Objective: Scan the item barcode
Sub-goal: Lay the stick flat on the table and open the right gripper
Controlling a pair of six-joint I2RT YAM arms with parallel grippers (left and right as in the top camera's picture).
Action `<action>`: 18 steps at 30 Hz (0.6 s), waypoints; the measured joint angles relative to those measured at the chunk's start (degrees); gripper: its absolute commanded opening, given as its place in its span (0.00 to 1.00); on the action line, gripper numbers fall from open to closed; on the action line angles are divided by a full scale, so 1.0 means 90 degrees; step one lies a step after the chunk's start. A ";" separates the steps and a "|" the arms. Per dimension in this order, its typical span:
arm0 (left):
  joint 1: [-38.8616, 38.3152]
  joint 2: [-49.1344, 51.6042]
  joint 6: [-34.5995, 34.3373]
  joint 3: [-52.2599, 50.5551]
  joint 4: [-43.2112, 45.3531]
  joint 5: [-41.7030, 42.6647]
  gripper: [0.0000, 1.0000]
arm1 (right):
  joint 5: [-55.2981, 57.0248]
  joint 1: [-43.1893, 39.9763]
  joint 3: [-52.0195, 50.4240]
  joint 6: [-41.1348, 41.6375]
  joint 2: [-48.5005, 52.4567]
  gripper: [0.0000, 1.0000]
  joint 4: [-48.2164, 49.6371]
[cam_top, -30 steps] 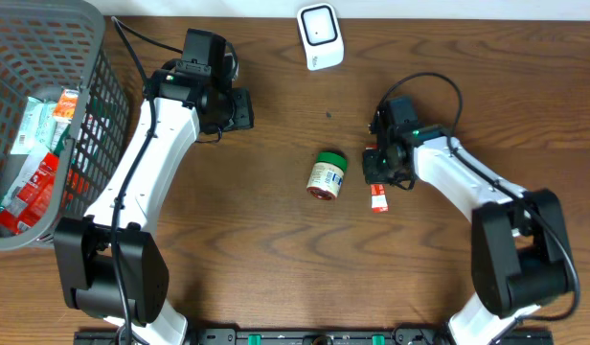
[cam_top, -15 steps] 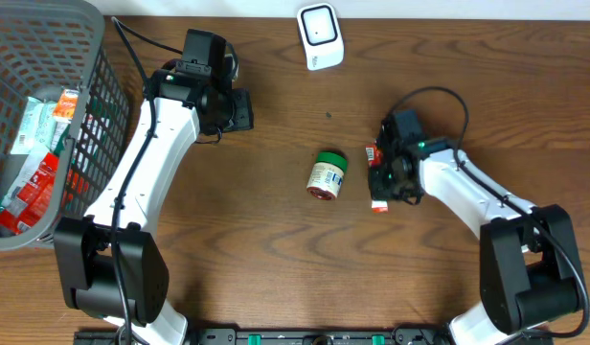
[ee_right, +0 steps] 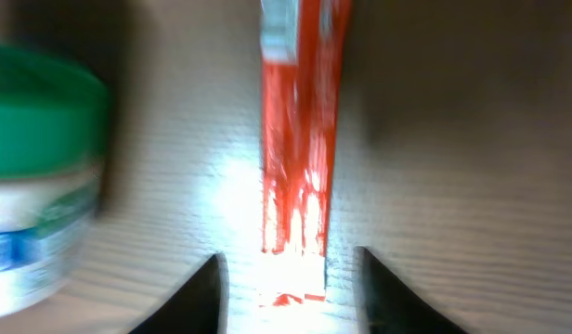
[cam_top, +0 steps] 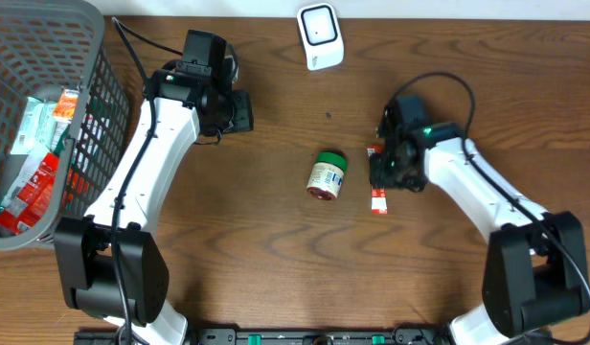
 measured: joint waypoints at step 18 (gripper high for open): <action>-0.0872 0.0002 0.0097 0.0000 -0.0355 -0.0236 0.43 | 0.0056 -0.1297 0.0192 -0.0233 -0.0158 0.99 -0.0245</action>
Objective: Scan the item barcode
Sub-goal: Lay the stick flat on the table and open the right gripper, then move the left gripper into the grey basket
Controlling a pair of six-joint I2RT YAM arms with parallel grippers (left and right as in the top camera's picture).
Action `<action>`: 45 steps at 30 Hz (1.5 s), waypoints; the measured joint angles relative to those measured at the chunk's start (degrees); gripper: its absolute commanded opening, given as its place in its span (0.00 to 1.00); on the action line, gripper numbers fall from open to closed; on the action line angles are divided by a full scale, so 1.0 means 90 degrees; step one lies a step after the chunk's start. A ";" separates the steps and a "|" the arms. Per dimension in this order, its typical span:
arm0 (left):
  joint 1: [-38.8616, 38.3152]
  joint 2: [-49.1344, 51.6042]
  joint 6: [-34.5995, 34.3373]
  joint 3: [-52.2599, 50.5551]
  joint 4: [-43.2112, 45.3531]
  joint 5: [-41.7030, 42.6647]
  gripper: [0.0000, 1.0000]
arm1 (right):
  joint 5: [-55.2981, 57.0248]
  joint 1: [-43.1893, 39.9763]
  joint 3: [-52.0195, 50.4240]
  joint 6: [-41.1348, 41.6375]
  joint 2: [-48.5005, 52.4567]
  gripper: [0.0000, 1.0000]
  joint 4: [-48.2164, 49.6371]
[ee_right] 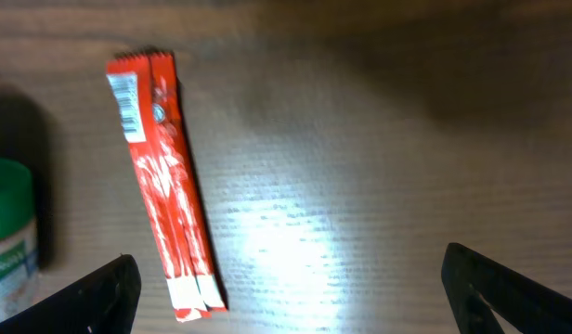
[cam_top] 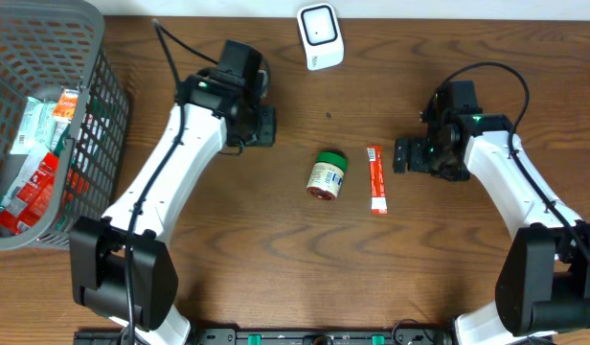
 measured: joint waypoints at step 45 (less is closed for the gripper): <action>0.5535 0.0005 -0.5736 0.1280 -0.1821 -0.2948 0.76 | -0.0002 -0.0002 -0.0041 -0.0015 0.0000 0.99 -0.0107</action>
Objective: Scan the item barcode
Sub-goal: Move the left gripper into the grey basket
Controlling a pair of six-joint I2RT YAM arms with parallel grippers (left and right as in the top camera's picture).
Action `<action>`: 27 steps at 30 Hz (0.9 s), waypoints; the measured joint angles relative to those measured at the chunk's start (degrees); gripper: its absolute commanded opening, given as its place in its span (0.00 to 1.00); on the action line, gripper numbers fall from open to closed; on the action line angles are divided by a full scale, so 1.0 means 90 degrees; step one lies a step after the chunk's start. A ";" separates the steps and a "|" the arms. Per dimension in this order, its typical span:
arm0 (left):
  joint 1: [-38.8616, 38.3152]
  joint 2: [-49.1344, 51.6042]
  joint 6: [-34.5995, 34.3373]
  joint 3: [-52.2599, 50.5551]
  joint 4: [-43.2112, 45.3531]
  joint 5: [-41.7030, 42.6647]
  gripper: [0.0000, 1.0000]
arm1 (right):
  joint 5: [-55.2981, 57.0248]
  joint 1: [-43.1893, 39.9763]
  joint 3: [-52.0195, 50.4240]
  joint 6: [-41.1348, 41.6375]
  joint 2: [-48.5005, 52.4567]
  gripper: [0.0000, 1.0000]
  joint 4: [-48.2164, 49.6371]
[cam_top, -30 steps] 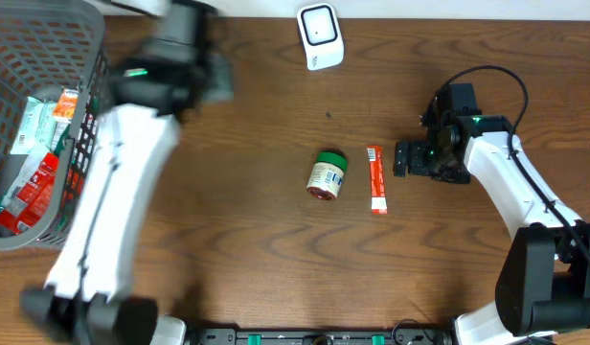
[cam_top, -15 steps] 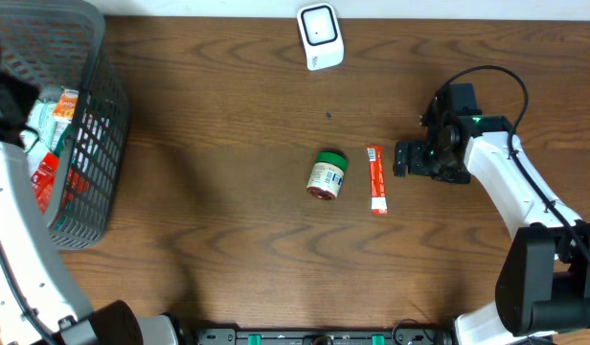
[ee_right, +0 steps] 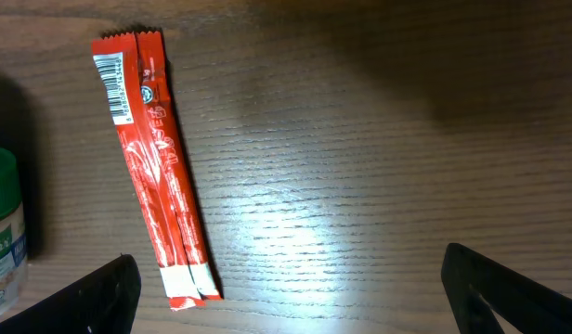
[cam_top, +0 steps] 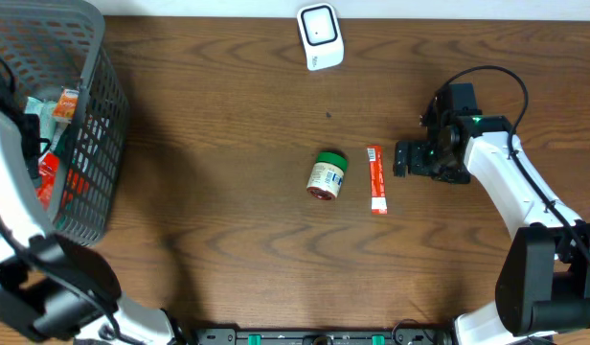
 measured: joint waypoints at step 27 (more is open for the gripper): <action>0.0216 0.1831 -0.1887 -0.0005 0.0240 0.0000 0.76 | 0.0002 0.0000 0.0000 0.0000 0.0000 0.99 0.0002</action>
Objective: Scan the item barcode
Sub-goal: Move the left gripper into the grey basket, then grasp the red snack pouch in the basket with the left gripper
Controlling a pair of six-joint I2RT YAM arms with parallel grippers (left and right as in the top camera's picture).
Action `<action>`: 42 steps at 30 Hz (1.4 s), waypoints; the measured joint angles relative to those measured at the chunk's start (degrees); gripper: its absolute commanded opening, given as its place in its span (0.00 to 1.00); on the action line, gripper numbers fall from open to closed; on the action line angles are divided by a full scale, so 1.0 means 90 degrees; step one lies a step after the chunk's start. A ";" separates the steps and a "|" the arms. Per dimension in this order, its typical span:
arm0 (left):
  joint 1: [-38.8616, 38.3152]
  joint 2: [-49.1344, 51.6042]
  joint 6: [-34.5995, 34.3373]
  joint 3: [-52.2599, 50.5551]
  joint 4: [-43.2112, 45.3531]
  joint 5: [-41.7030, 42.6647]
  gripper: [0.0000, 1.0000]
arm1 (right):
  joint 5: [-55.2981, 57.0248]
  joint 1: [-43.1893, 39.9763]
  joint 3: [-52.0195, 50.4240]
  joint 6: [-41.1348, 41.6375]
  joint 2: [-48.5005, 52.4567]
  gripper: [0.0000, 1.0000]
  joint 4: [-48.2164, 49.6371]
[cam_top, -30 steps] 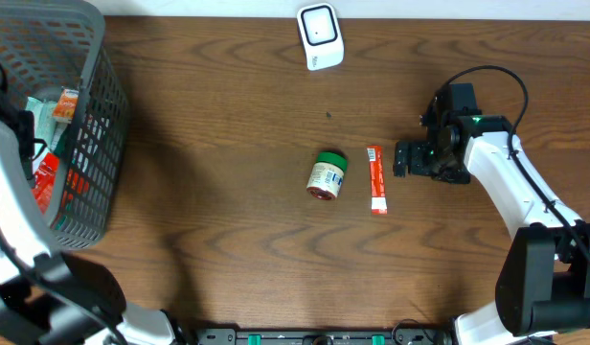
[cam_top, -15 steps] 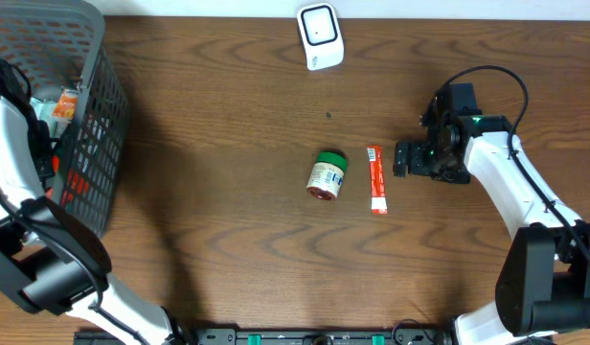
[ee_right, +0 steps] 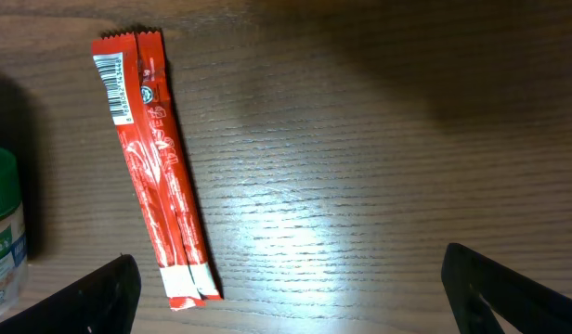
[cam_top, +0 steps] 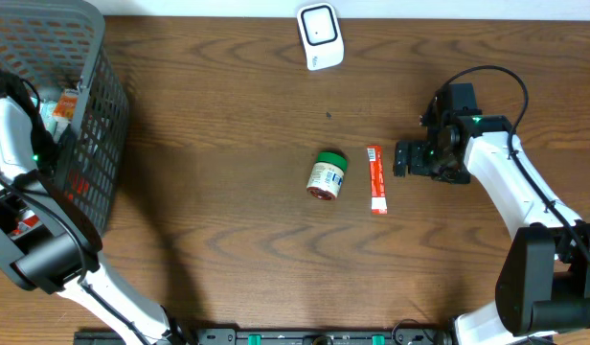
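A red stick packet (cam_top: 375, 179) lies flat on the wooden table, its barcode (ee_right: 108, 88) facing up at the far end. To its left a green-lidded jar (cam_top: 326, 174) lies on its side. The white scanner (cam_top: 319, 36) sits at the back centre. My right gripper (cam_top: 402, 158) hovers just right of the packet, wide open and holding nothing (ee_right: 291, 297). My left arm (cam_top: 12, 125) reaches into the grey basket, where its gripper (cam_top: 48, 113) is too obscured by arm and mesh to read.
The grey mesh basket (cam_top: 94, 57) at the far left holds several red and green packets. The jar's green lid (ee_right: 0, 195) shows at the left edge of the right wrist view.
My left arm has shifted slightly at the basket and now sits a little further in. The right arm, the packet and the jar have not moved.
First my right gripper was low, with its fingers on either side of the red packet, while the left arm was at the back centre. Then the right gripper was drawn back to the right, wide open, with the packet lying free. Later the left arm was at the basket, where it remains.
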 measured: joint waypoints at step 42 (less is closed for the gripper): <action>0.0214 0.0049 -0.0282 -0.1071 0.1452 0.0046 0.62 | 0.0000 0.0000 0.0000 0.0000 0.0000 0.99 0.0000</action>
